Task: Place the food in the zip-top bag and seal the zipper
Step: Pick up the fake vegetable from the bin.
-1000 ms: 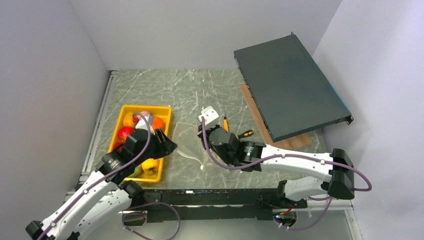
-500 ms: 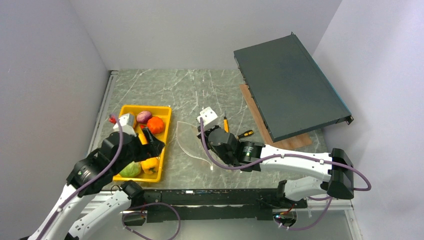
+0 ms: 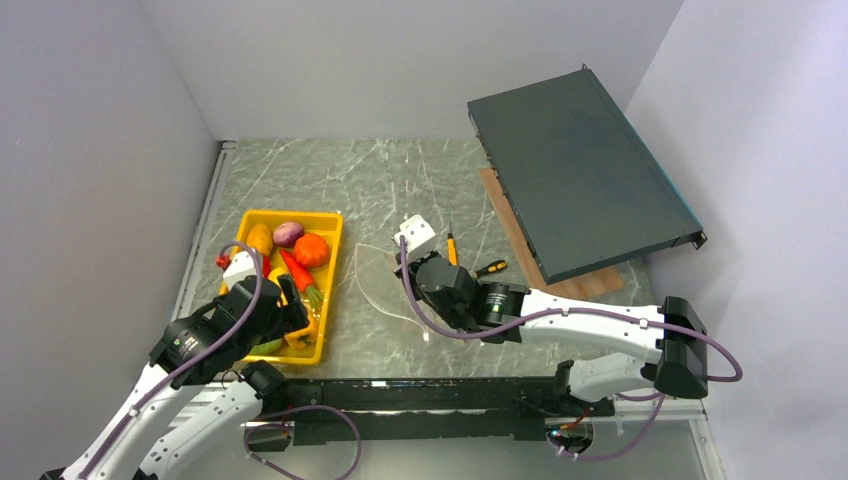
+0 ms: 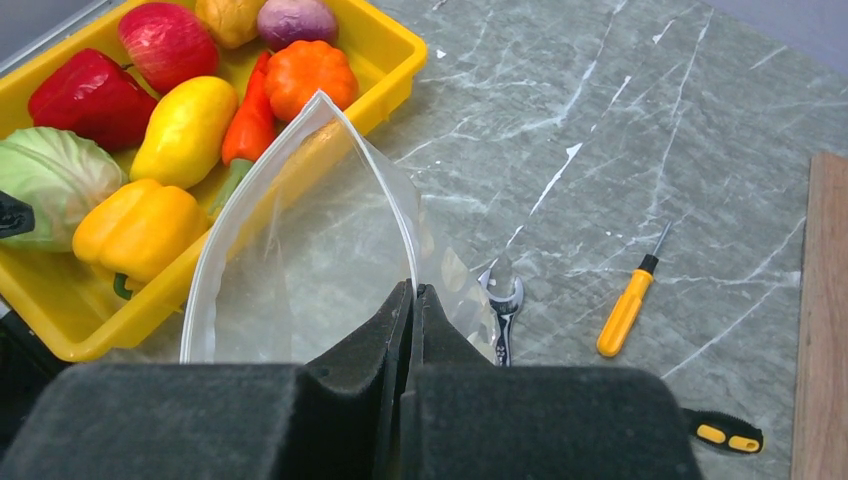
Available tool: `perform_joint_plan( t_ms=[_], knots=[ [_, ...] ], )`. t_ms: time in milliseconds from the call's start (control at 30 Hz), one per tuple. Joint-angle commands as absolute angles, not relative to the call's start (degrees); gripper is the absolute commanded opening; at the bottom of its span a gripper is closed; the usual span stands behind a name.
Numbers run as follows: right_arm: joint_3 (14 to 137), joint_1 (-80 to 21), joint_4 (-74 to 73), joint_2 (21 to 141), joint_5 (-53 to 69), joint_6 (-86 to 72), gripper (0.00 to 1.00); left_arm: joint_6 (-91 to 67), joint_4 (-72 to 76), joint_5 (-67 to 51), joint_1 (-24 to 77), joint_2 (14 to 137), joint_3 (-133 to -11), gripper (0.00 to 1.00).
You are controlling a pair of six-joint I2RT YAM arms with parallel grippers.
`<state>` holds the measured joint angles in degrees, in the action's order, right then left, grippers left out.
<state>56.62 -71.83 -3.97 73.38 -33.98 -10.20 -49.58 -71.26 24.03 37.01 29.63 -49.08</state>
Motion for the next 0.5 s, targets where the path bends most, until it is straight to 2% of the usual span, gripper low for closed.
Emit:
perform_joint_plan(
  t_ms=[0, 200, 467],
  knots=[
    [57.59, -72.14, -3.72, 71.85, -33.56, -11.92, 0.0, -55.83, -70.69, 27.82, 37.09, 26.16, -47.69, 0.95],
    [56.68, -72.16, -2.32, 72.4, -33.23, -11.41, 0.0, -59.8, -64.98, 26.51, 37.15, 25.85, -41.15, 0.93],
    [56.39, -72.21, -1.67, 72.8, -33.25, -10.27, 0.0, -60.37, -60.63, 26.75, 37.09, 33.23, -37.67, 0.92]
  ],
)
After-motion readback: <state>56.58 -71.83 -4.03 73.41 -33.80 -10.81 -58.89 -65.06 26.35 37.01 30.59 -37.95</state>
